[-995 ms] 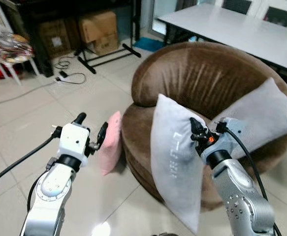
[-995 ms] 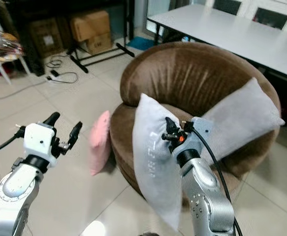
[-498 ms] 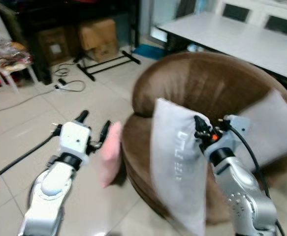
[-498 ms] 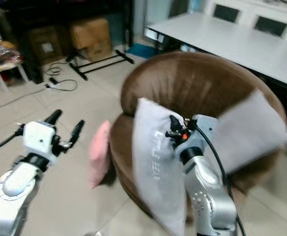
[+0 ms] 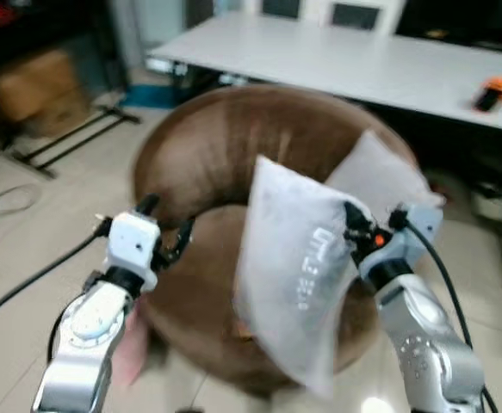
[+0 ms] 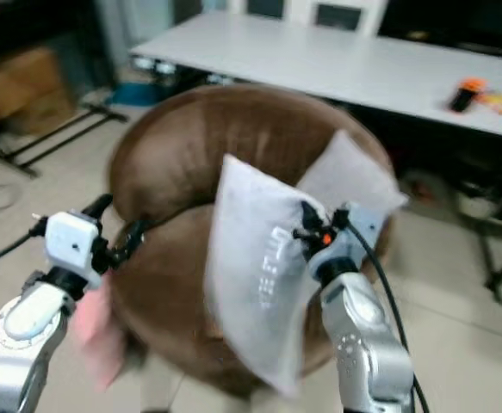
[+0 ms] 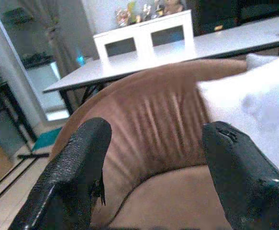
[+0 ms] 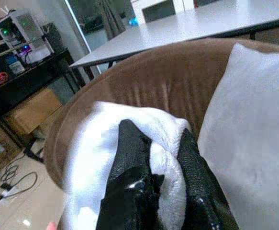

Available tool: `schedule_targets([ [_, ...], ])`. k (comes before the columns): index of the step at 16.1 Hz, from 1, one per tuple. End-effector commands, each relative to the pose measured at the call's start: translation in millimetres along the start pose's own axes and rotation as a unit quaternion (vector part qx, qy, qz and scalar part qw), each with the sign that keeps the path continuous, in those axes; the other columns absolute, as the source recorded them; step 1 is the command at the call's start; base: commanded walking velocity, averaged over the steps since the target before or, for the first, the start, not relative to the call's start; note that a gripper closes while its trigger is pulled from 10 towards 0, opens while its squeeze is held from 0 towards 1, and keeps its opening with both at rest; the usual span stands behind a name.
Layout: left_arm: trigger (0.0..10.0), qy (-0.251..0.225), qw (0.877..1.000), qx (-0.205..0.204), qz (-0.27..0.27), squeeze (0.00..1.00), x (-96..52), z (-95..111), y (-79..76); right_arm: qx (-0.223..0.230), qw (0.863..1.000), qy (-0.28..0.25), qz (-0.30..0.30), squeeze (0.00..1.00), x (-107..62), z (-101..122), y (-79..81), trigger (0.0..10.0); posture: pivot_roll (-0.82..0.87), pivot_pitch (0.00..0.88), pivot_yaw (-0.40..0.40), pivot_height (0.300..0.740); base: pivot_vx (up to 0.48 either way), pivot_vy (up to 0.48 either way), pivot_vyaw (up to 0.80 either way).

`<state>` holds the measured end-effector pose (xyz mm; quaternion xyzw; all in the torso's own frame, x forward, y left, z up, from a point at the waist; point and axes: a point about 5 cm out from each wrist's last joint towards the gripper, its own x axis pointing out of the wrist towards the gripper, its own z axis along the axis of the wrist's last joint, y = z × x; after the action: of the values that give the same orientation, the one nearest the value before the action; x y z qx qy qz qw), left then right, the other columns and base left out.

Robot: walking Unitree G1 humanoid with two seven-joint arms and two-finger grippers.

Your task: Move the pillow to the sofa from floor

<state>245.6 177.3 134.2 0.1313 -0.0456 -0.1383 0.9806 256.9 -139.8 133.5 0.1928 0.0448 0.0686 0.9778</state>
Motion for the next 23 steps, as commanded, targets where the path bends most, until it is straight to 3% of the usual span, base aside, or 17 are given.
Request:
schedule_targets([
  [1, 10.0, 0.007, 1.0, 0.005, 0.002, 0.0, -2.1, -1, 3.8, 0.0, 0.999, -0.027, 0.04, 0.0, 0.7, 10, 13.8, 10.0, 0.03, 0.0, -0.008, 0.74, 0.3, 0.0, -0.8],
  [3, 10.0, 0.006, 1.0, 0.006, 0.0, 0.0, -1.9, -1, 3.0, -0.008, 0.995, -0.016, 0.094, 0.0, 1.2, 8, 25.4, 10.0, 0.03, 0.0, -0.007, 0.74, 0.281, 0.0, -0.32],
  [8, 10.0, 0.017, 1.0, 0.013, -0.005, 0.0, -6.5, -4, 1.2, -0.022, 0.99, -0.011, 0.137, 0.0, 9.0, 10, 35.8, 10.0, 0.05, 0.0, -0.02, 0.74, 0.049, 0.0, 0.0],
  [10, 10.0, 0.025, 1.0, 0.018, 0.002, 0.0, -8.4, -5, 2.5, -0.018, 0.991, -0.008, 0.13, 0.0, 10.3, 8, 34.1, 10.0, 0.05, 0.0, -0.025, 0.74, 0.0, 0.0, 0.0],
  [14, 10.0, 0.014, 1.0, 0.011, -0.004, 0.0, -8.6, -3, 3.1, 0.018, 0.998, -0.005, 0.056, 0.0, 7.0, 0, 14.9, 10.0, 0.05, 0.0, -0.021, 0.74, 0.0, 0.0, 0.2],
  [19, 10.0, 0.011, 1.0, 0.008, -0.014, 0.0, -4.1, -2, 3.4, 0.007, 0.998, -0.015, 0.061, 0.0, 8.6, 3, 20.7, 10.0, 0.04, 0.0, -0.003, 0.74, 0.33, 0.0, 0.75],
  [23, 10.0, 0.02, 1.0, 0.018, -0.008, 0.0, -4.7, -4, 4.4, -0.004, 0.999, -0.021, 0.047, 0.0, 10.8, 4, 19.3, 10.0, 0.05, 0.0, -0.01, 0.74, 0.243, 0.0, 0.0],
])
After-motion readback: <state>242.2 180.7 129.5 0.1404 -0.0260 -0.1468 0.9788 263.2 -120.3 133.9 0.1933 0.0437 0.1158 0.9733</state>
